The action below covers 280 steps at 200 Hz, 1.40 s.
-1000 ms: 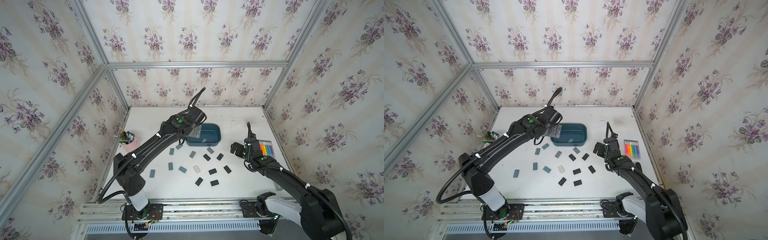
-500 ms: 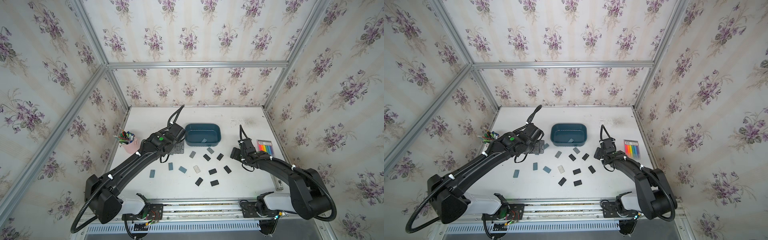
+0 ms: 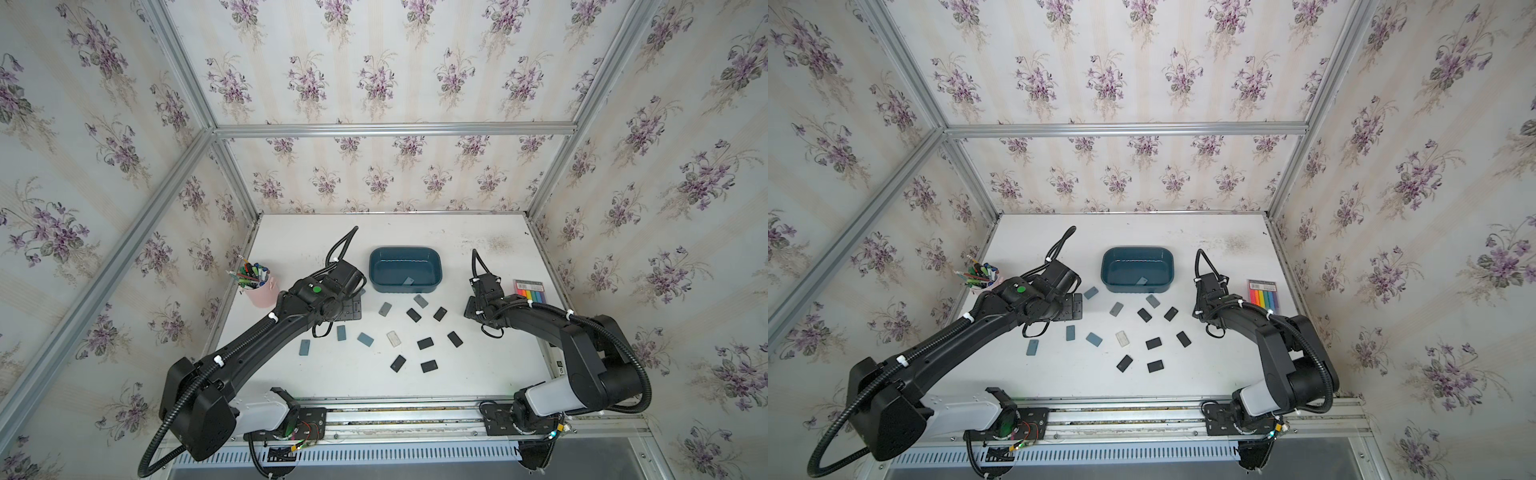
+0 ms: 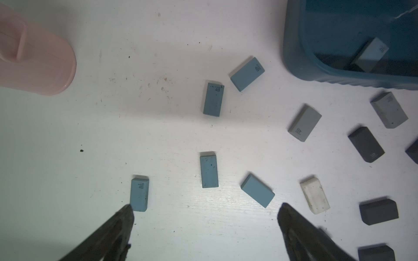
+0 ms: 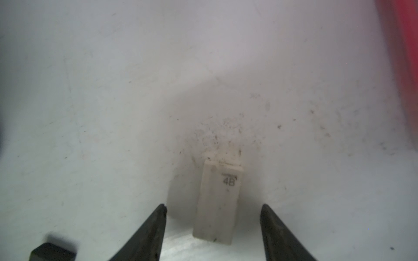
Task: Put the eraser in the storage box
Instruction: Pick up the eraser from the center of the board.
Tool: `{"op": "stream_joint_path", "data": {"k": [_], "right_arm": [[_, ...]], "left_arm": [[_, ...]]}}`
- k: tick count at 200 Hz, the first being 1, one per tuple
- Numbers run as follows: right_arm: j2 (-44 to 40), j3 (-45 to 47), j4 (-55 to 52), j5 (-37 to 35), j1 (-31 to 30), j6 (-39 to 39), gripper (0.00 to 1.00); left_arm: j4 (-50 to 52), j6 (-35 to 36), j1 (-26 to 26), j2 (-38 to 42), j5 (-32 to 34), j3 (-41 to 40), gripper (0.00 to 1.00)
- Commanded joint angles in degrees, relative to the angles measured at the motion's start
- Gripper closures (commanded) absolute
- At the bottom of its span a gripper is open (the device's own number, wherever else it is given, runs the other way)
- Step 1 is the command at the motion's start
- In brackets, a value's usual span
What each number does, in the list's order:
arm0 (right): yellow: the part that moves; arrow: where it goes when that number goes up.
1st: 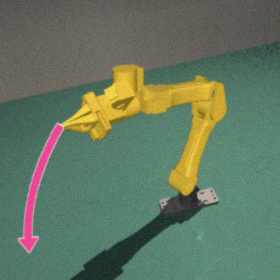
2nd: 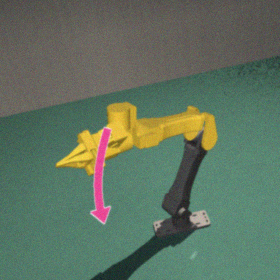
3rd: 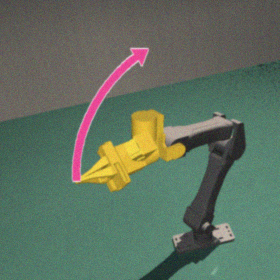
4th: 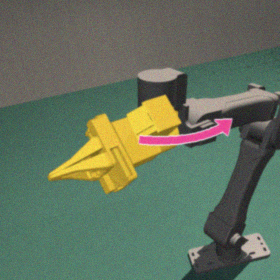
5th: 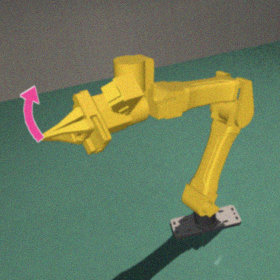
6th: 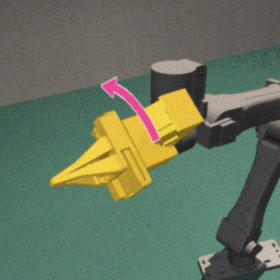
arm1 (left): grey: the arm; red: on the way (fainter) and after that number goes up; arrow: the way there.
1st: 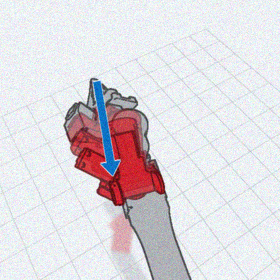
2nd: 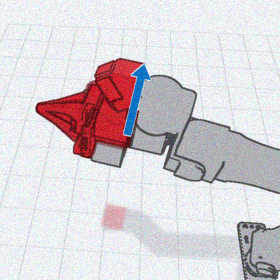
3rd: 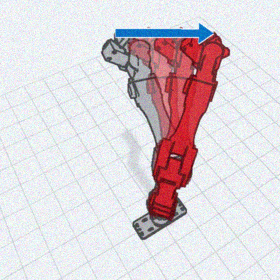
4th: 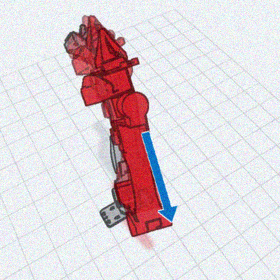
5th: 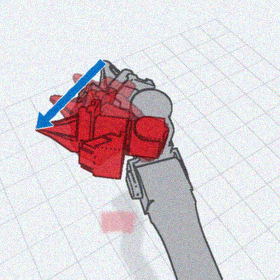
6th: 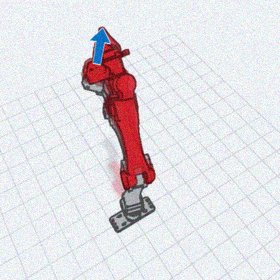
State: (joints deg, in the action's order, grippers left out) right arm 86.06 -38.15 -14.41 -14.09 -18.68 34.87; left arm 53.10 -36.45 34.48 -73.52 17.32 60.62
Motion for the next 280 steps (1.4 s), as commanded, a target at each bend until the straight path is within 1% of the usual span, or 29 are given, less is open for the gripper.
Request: {"op": "stream_joint_path", "data": {"k": [1,14,34,67,116,147,202,222,248,280], "right_arm": [[1.25,-0.31,-0.37,-0.5,0.09,0.7,0.38],[1.55,-0.08,-0.27,-0.76,0.09,0.91,0.4],[1.71,-0.17,-0.36,-0.82,0.22,0.9,0.49],[2.08,-0.43,-0.35,0.17,0.31,0.72,0.71],[2.11,-0.43,-0.42,0.49,0.31,0.64,0.75],[0.39,-1.1,-1.12,0.25,0.33,0.49,0.86],[-4.22,-5.77,-5.49,-0.4,0.13,-0.93,0.86],[-5.8,-8.71,-7.37,-0.5,-1.09,-1.47,0.86],[-6.88,-15.06,-8.68,-0.05,-4.91,-3.06,0.85],[-3.2,-24.64,-8.79,4.52,-8.06,-5.43,0.86]], "left_arm": [[-0.76,-1.15,-0.33,0.62,-0.1,-0.41,0.0],[-0.82,-0.86,-0.64,0.7,-0.27,-0.38,0.0],[-0.67,-0.45,-0.9,0.74,-0.36,-0.06,0.0],[-0.46,-0.29,-1.26,0.77,-0.53,-0.03,0.0],[-0.6,-0.32,-1.78,1.27,-0.8,-0.76,0.0],[-0.53,-0.32,-1.92,1.45,-0.89,-0.62,0.0],[-1.09,-0.39,-2.02,1.74,-0.82,-1.55,0.0],[-1.33,-0.78,-2.08,2.04,-0.55,-2.36,0.0],[-2.36,-1.31,-2.33,2.16,-0.88,-3.73,0.0],[-3.29,-2.11,-2.37,1.62,-1.83,-5.0,0.0]]}}
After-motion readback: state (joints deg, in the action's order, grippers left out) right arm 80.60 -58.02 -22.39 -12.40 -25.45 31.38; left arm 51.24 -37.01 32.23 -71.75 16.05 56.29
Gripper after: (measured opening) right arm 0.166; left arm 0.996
